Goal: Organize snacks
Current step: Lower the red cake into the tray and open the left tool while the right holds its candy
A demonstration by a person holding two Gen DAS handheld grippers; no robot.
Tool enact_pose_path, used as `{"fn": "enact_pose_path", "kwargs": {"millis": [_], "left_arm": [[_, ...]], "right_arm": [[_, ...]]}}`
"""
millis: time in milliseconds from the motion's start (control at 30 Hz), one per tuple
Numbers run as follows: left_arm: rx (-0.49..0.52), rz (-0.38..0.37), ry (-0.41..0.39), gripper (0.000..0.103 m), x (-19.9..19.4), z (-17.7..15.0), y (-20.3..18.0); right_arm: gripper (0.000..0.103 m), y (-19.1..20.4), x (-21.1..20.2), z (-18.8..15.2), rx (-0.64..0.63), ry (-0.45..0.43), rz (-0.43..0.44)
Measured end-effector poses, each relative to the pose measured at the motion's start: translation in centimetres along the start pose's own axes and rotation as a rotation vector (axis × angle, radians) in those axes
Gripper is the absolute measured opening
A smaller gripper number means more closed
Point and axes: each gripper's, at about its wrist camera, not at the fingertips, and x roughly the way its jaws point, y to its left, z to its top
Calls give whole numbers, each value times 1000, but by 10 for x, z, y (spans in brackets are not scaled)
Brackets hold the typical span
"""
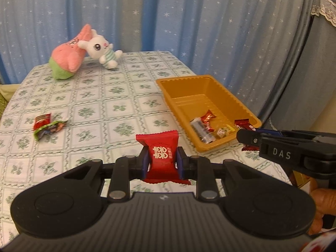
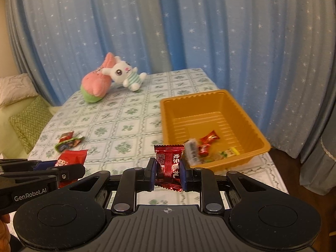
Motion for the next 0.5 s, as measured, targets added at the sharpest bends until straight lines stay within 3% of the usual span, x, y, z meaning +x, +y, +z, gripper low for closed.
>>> {"fn": "enact_pose_path", "kwargs": {"millis": [500], "left_arm": [[24, -65, 2, 24, 57, 38, -39]], "right_arm": [[23, -62, 29, 29, 35, -12, -62]]}}
